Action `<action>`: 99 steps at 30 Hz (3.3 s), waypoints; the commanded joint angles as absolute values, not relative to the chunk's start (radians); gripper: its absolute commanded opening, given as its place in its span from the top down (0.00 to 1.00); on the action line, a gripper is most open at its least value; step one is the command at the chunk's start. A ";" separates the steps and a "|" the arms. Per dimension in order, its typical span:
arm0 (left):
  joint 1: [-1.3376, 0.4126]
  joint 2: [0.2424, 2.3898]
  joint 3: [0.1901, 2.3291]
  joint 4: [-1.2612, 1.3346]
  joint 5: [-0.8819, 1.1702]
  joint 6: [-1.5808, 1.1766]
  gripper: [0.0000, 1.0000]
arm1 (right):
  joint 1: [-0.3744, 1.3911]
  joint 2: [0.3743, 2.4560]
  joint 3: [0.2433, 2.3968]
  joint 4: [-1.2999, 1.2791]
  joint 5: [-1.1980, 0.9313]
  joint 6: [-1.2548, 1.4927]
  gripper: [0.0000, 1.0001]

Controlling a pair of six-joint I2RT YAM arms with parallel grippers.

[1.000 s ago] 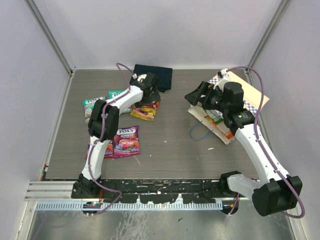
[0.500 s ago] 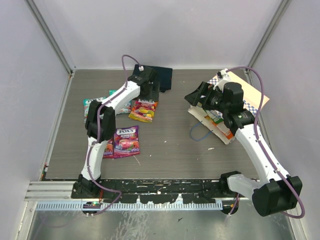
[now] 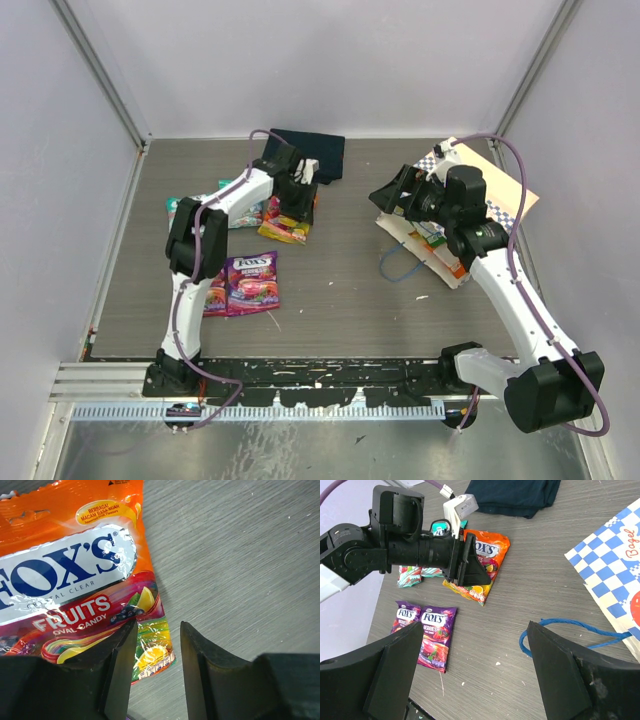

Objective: Take the snacks out of the paper bag

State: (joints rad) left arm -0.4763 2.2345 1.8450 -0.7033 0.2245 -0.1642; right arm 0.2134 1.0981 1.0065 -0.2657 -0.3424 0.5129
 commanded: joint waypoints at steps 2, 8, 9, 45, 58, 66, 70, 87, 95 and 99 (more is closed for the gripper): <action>-0.438 2.268 1.830 -0.617 0.335 -0.172 0.59 | 0.210 1.076 1.008 -0.232 -0.352 0.501 0.09; -0.424 2.262 1.798 -0.537 0.330 -0.229 0.58 | 0.209 1.080 1.011 -0.232 -0.353 0.501 0.09; -0.423 2.263 1.799 -0.527 0.336 -0.233 0.58 | 0.209 1.081 1.011 -0.232 -0.354 0.501 0.09; -0.094 1.860 1.355 -0.304 0.343 -0.305 0.79 | 0.204 1.037 1.010 -0.310 -0.255 0.405 0.09; -0.094 1.886 1.199 -0.212 0.312 -0.372 0.97 | 0.202 1.050 1.008 -0.304 -0.262 0.408 0.09; -0.094 1.890 1.132 -0.174 0.307 -0.401 0.98 | 0.203 1.039 1.000 -0.304 -0.259 0.407 0.09; -0.092 1.888 1.095 -0.157 0.301 -0.421 0.98 | 0.203 1.035 0.998 -0.305 -0.259 0.408 0.09; -0.096 1.672 1.041 -0.137 0.248 -0.480 0.45 | 0.203 0.965 1.001 -0.356 -0.164 0.348 0.03; -0.180 1.445 1.087 -0.189 0.171 -0.451 0.01 | 0.205 1.003 1.003 -0.408 -0.116 0.318 0.06; -0.340 1.419 1.116 -0.165 0.133 -0.386 0.02 | 0.206 0.953 0.989 -0.397 -0.113 0.326 0.09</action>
State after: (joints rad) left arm -0.2043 1.4490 1.0649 -0.1810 0.1787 -0.4591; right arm 0.2070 1.0058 0.9829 -0.4252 -0.1310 0.3378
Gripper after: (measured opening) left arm 0.985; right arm 0.920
